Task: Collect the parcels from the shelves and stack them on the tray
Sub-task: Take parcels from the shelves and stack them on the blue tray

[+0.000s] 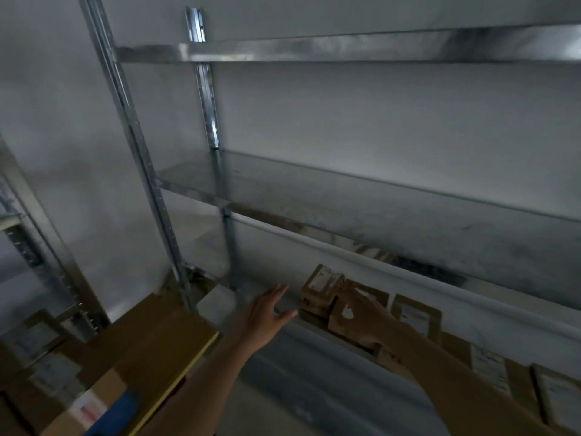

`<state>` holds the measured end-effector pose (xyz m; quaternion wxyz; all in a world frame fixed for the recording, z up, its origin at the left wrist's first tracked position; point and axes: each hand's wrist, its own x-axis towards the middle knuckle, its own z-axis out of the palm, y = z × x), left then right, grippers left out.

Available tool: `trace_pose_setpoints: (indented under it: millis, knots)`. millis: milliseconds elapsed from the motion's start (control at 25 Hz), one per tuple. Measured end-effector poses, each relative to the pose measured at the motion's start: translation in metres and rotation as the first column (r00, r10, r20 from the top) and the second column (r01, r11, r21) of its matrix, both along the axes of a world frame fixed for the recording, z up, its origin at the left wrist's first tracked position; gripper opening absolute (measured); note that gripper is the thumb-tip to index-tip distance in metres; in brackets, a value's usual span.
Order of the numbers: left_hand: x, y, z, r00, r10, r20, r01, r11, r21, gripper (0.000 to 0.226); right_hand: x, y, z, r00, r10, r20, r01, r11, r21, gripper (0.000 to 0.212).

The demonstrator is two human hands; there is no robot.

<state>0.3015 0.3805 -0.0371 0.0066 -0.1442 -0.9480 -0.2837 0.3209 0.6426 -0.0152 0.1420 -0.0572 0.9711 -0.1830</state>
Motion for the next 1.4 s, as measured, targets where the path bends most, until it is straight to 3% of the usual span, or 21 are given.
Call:
trace_pose_setpoints:
  millis: [240,400,520,1040,1400]
  knots:
    - [-0.022,0.013,-0.019,1.000,-0.006,-0.004,0.006,0.999,0.034,0.067,-0.018,0.008,-0.009,0.999,0.036,-0.033,-0.036,0.999,0.016,0.075]
    - [-0.063,0.025,-0.052,0.995,-0.052,0.081,0.047,0.997,0.062,0.076,-0.050,0.014,-0.037,1.000,0.009,-0.001,-0.009,1.000,-0.028,0.072]
    - [-0.097,0.027,-0.082,0.990,-0.083,0.113,0.076,0.995,0.067,0.069,-0.074,0.009,-0.056,0.999,-0.035,0.016,0.036,0.999,-0.013,0.071]
    - [-0.212,0.063,-0.187,0.954,-0.281,0.100,0.265,0.953,0.149,0.056,-0.138,0.001,-0.123,0.958,-0.269,-0.094,0.263,0.962,-0.077,0.066]
    - [-0.225,0.073,-0.223,0.914,-0.404,0.048,0.379,0.889,0.257,0.059,-0.143,-0.003,-0.136,0.961,-0.261,-0.096,0.257,0.965,-0.051,0.065]
